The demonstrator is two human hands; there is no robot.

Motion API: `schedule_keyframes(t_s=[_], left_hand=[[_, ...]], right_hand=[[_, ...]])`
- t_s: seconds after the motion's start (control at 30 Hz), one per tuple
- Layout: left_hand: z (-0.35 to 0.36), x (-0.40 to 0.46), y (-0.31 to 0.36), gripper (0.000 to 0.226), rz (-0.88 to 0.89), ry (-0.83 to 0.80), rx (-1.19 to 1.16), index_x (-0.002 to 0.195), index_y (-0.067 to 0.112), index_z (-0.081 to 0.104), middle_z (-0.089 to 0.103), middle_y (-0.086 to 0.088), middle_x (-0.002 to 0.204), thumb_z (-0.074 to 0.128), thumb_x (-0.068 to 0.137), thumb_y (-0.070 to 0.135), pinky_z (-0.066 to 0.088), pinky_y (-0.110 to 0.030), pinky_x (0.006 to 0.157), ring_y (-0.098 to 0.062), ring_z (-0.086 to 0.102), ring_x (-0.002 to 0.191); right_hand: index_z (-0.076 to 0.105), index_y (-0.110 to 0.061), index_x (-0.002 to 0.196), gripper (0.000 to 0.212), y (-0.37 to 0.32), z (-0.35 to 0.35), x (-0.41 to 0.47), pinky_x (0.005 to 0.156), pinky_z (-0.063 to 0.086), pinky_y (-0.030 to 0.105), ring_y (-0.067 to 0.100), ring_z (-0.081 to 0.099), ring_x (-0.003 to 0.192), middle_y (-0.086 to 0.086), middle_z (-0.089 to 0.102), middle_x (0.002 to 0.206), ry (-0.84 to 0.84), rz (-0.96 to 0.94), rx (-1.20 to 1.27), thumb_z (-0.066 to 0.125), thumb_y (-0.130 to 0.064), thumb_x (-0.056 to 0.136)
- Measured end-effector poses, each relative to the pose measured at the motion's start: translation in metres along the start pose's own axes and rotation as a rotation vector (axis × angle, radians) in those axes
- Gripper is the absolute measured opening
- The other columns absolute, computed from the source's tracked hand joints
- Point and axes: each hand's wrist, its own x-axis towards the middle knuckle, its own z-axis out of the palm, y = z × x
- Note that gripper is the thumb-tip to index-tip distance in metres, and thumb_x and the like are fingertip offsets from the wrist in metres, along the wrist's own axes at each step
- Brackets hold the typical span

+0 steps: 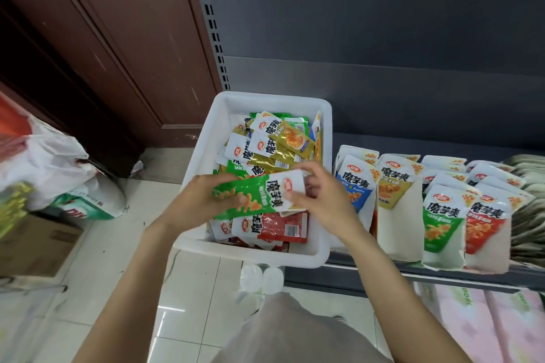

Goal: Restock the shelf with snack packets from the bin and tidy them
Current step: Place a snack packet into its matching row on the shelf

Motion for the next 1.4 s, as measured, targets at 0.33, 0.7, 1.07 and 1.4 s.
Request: schedule_keyframes(t_s=[0.33,0.7,1.07,1.4], left_hand=[[0.132,0.021,0.108,0.013,0.329,-0.121,-0.315,0.084,0.026,0.066,0.066,0.014,0.074,0.073,0.077,0.034,0.047,-0.028,0.058,-0.005,0.061,0.068],[0.241,0.049,0.137,0.032,0.492,-0.022,0.158,0.115,0.024,0.059,0.062,0.009,0.101,0.066,0.084,0.029,0.050,-0.031,0.076,-0.008,0.058,0.091],[0.276,0.060,0.141,0.082,0.254,-0.036,0.237,0.144,0.020,0.022,0.055,0.002,0.124,0.070,0.080,0.037,0.053,-0.036,0.078,-0.018,0.062,0.099],[0.272,0.058,0.141,0.081,0.228,-0.046,0.208,0.145,0.026,0.019,0.057,0.008,0.117,0.068,0.082,0.039,0.054,-0.034,0.079,-0.012,0.063,0.091]], right_hand=[[0.064,-0.021,0.098,0.025,0.000,-0.124,-0.107,0.053,0.054,0.020,0.007,0.067,0.068,-0.007,0.073,0.083,0.425,-0.037,0.311,0.066,-0.006,0.078],[0.059,-0.017,0.107,0.023,0.049,-0.212,-0.166,0.065,0.052,0.029,0.014,0.065,0.074,-0.003,0.068,0.085,0.825,-0.008,-0.423,0.067,-0.019,0.086],[0.054,-0.021,0.119,0.033,0.095,-0.186,-0.097,0.071,0.046,0.033,0.026,0.066,0.091,0.006,0.070,0.100,0.355,0.039,-0.930,0.061,-0.014,0.088],[0.047,-0.019,0.131,0.050,0.097,-0.180,-0.082,0.078,0.045,0.025,0.020,0.049,0.115,0.007,0.036,0.138,0.652,0.030,-0.883,0.065,-0.009,0.086]])
